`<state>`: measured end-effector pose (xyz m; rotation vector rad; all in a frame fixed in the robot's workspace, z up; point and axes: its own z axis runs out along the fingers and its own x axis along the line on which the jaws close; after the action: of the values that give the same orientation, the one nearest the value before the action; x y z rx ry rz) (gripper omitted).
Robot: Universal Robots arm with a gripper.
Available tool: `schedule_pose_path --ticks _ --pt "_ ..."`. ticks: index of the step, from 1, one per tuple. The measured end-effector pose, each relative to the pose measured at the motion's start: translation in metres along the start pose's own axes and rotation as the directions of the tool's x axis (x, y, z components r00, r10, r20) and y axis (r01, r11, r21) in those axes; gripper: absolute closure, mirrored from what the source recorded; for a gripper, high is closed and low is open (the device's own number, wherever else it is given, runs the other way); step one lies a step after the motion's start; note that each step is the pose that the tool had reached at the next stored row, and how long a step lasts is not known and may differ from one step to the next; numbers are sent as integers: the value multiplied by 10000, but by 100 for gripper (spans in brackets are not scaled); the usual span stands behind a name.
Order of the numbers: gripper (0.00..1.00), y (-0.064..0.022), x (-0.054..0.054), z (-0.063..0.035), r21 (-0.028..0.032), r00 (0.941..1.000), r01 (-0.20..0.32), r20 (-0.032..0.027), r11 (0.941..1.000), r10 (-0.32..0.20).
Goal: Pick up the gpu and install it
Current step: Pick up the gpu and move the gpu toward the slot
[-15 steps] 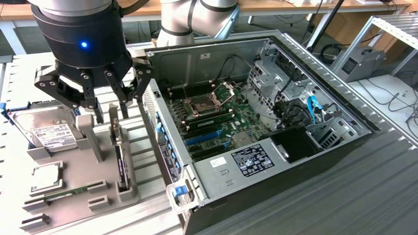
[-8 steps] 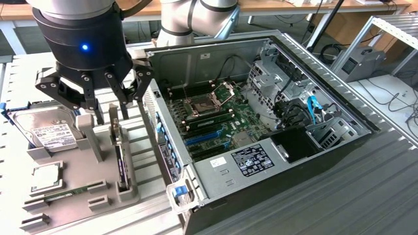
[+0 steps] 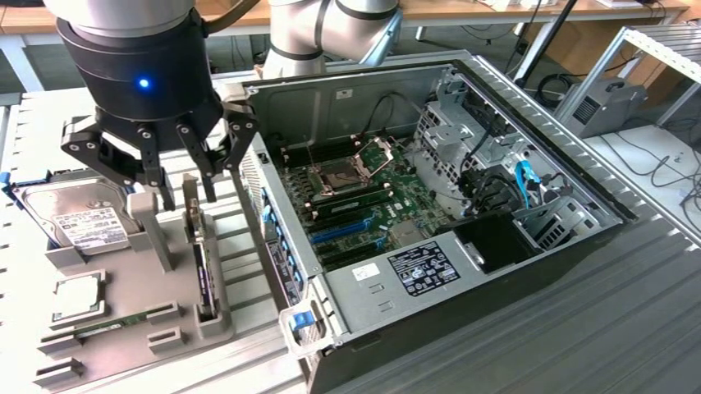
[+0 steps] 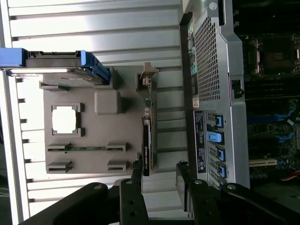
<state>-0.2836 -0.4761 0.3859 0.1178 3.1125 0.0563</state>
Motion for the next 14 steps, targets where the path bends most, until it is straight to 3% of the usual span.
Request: schedule_pose_path --ticks 14 --pt "58 -2 1 46 0 10000 0 0 10000 0"
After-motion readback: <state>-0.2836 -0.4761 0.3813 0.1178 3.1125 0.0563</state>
